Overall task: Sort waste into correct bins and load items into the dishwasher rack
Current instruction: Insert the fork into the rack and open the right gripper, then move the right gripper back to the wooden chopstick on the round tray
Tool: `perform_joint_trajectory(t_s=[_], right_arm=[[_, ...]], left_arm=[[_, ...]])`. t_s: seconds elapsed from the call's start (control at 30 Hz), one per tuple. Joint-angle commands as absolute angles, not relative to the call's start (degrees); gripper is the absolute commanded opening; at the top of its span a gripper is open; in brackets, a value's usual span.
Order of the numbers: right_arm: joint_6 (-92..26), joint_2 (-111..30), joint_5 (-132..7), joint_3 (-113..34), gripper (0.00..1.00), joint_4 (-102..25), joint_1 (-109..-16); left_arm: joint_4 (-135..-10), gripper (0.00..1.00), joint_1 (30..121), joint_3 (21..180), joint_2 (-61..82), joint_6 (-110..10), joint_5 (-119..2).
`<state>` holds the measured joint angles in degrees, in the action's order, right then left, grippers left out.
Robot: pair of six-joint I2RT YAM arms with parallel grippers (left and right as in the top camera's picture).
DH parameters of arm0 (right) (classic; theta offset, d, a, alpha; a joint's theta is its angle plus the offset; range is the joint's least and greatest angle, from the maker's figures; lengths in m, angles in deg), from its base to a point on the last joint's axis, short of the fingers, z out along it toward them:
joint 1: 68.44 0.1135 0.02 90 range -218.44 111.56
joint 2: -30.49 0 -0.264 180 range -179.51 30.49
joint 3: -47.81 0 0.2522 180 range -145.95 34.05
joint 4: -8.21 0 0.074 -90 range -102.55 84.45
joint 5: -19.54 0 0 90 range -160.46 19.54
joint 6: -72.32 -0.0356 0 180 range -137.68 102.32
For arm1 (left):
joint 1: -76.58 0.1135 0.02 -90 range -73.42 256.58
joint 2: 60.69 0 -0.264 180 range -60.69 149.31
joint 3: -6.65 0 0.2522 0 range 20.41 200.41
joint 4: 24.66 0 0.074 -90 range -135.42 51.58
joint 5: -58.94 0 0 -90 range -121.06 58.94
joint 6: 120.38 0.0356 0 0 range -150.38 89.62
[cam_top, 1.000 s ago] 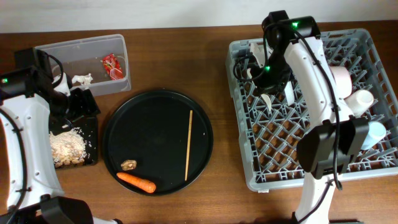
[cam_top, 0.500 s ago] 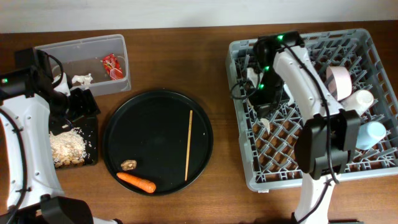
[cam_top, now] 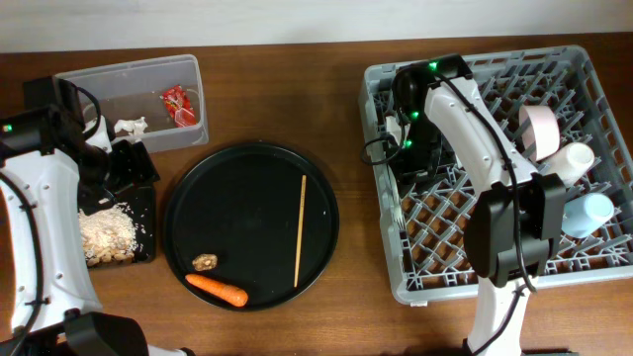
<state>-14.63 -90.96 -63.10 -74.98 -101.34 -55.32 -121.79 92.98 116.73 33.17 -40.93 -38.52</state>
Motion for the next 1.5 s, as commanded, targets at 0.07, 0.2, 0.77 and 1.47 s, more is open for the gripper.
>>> perform_joint_trajectory(t_s=[0.07,0.2,0.77,1.47], right_arm=[[-14.8,-83.0,-63.6,-74.9,0.38,-101.4,-54.9],[-17.2,-74.2,-61.1,-74.9,0.41,-99.3,-54.0],[-45.3,-79.7,-66.7,-63.7,0.99,-68.2,-27.5],[-55.5,-98.8,-67.5,-63.7,0.55,-61.5,-26.1]], left_arm=[[-121.9,0.80,92.7,116.8,32.8,-40.8,-38.7],[-121.9,0.81,92.7,116.8,32.8,-40.8,-38.7],[-121.9,0.81,92.7,116.8,32.8,-40.8,-38.7],[-121.8,0.80,92.7,116.8,32.8,-40.8,-38.7]])
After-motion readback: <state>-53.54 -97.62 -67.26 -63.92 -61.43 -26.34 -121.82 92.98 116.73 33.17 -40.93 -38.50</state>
